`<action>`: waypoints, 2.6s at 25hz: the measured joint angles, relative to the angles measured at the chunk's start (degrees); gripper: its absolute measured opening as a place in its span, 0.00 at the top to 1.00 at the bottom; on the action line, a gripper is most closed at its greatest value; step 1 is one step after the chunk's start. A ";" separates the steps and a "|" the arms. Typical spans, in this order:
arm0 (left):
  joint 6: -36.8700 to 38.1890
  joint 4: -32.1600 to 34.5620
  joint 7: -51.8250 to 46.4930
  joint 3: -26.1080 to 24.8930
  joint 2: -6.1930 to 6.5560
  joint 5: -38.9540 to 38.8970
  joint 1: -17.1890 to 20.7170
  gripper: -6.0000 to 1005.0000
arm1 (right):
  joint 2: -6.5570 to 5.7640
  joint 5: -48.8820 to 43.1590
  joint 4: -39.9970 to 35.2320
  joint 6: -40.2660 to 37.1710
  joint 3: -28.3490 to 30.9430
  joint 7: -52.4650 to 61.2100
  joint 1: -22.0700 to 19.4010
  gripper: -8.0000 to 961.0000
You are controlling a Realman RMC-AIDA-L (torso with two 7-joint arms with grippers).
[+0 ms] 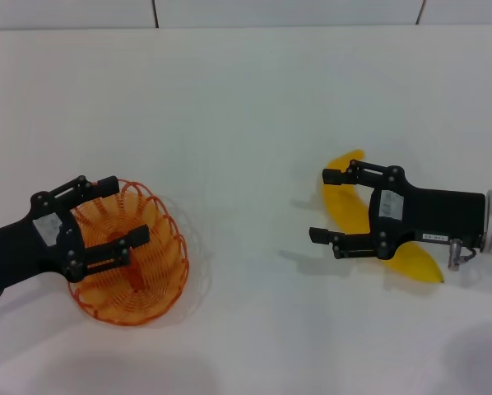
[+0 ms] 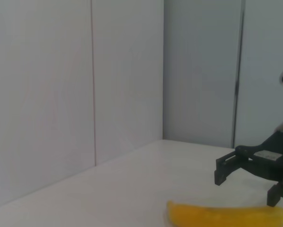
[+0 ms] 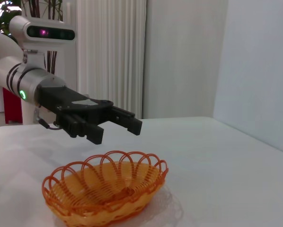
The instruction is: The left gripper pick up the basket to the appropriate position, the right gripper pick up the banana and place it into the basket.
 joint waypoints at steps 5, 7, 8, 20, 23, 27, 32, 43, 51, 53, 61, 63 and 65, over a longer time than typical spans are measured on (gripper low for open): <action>-0.03 -0.05 0.00 0.05 0.02 -0.04 -0.07 0.14 | 0.03 -0.01 0.00 0.00 -0.04 0.00 0.00 0.08; -0.03 -0.05 0.02 -0.03 0.05 -0.05 -0.08 0.14 | 0.07 -0.01 0.00 0.00 -0.04 0.00 -0.01 0.09; -0.02 -0.05 0.02 -0.04 0.08 -0.05 -0.09 0.14 | 0.08 -0.01 0.00 0.00 -0.04 0.00 -0.01 0.09; 1.03 11.77 -24.84 0.80 3.13 -6.56 -3.30 0.14 | -0.07 0.04 0.00 0.00 -0.04 0.00 0.08 0.09; 0.97 17.54 -37.77 3.31 6.53 -1.03 -6.69 0.14 | -0.04 0.06 0.00 0.00 -0.04 0.00 0.47 0.09; 1.30 20.68 -45.94 8.07 11.14 8.98 -12.02 0.14 | -0.12 0.08 0.00 0.00 -0.04 0.03 0.73 0.09; 1.64 25.61 -43.22 14.80 12.20 15.90 -14.81 0.14 | -0.12 0.11 0.00 0.00 -0.04 0.05 0.87 0.09; -4.27 28.07 -42.75 27.55 6.32 21.87 -20.24 0.15 | -0.08 0.12 0.00 0.00 -0.04 0.09 1.53 0.09; -11.06 28.02 -42.11 29.97 0.68 29.51 -21.76 0.15 | 0.00 0.11 0.08 0.00 -0.04 0.09 1.56 0.10; -11.29 27.80 -41.91 29.98 0.51 29.57 -22.17 0.15 | 0.00 0.12 0.09 0.00 -0.04 0.09 1.56 0.10; -11.56 27.42 -42.30 32.08 0.29 29.76 -22.81 0.21 | 0.01 0.14 0.09 0.00 -0.04 0.09 1.56 0.10; -11.61 27.43 -42.40 32.11 0.28 29.94 -22.81 0.22 | 0.00 0.18 0.09 0.00 -0.04 0.09 1.56 0.10; -11.62 27.43 -42.45 32.12 0.28 30.11 -22.81 0.24 | 0.00 0.20 0.09 0.00 -0.04 0.09 1.56 0.10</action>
